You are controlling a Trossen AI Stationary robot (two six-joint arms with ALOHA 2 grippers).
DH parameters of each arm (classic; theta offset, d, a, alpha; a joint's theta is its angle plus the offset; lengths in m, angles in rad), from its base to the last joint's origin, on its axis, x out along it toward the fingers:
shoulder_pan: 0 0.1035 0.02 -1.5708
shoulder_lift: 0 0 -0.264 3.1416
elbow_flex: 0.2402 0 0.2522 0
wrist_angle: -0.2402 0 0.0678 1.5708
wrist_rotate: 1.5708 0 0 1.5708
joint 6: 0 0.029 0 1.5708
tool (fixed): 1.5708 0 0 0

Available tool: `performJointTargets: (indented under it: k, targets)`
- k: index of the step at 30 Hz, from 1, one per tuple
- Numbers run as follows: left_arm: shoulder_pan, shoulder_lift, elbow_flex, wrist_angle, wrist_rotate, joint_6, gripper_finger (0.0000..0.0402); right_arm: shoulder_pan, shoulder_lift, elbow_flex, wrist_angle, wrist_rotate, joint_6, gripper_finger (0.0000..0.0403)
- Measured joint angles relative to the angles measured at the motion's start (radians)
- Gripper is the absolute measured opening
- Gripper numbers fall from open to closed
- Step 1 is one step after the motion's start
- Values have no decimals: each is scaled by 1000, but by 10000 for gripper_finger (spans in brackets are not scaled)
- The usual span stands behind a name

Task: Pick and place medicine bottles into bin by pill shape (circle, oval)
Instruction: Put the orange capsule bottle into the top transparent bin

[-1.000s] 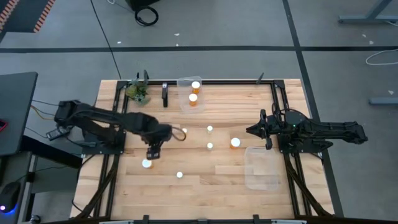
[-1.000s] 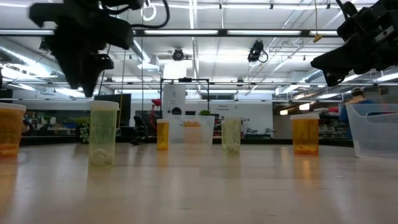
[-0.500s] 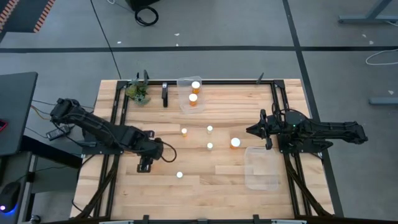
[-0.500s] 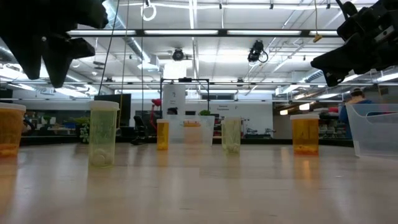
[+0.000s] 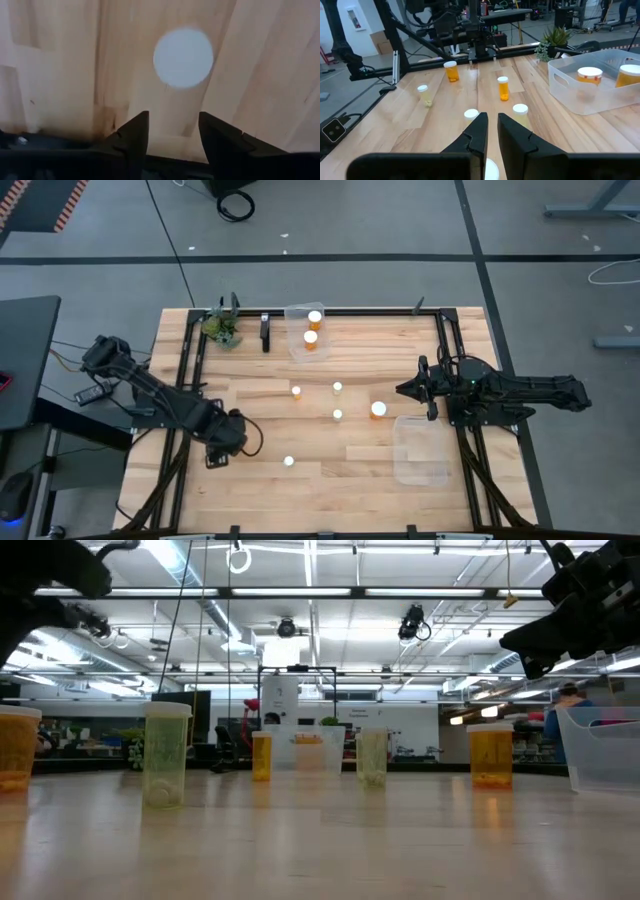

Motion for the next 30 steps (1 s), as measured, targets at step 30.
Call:
performJointTargets:
  k: [30]
  targets:
    - [-37,32,-183,339,-77,-153,316,0,0,0,0,0,0,49]
